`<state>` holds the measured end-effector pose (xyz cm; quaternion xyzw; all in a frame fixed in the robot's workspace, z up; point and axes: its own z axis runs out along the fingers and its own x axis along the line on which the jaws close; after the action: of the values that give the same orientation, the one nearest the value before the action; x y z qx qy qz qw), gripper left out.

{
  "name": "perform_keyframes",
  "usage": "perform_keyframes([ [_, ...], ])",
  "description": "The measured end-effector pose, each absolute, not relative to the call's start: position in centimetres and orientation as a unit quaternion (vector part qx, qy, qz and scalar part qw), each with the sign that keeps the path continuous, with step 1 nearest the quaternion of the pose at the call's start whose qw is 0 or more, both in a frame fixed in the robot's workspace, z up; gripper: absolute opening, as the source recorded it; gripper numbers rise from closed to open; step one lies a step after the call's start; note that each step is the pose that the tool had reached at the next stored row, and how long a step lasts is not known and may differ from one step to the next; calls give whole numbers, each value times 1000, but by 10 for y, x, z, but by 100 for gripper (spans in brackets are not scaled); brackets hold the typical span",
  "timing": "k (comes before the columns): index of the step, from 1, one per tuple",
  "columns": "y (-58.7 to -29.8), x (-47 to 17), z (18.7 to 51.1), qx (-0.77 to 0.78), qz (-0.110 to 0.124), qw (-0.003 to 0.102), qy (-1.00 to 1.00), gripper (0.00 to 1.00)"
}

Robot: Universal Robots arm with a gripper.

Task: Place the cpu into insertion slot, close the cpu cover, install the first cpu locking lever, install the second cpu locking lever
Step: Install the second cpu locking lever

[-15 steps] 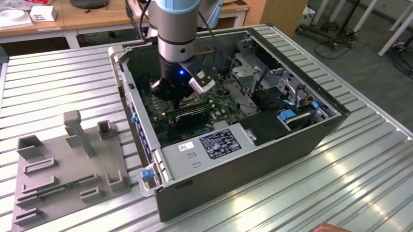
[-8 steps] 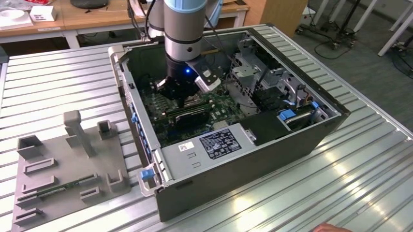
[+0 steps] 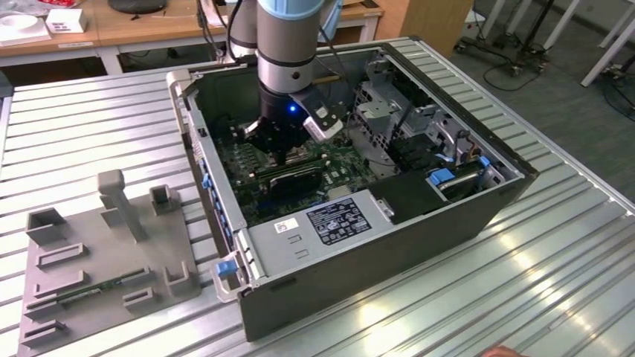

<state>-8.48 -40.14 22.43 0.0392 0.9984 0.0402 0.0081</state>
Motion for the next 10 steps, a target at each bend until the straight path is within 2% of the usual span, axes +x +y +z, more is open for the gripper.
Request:
perform_keyframes([
  [10,-401,-83,235,39,39,7,998,11],
])
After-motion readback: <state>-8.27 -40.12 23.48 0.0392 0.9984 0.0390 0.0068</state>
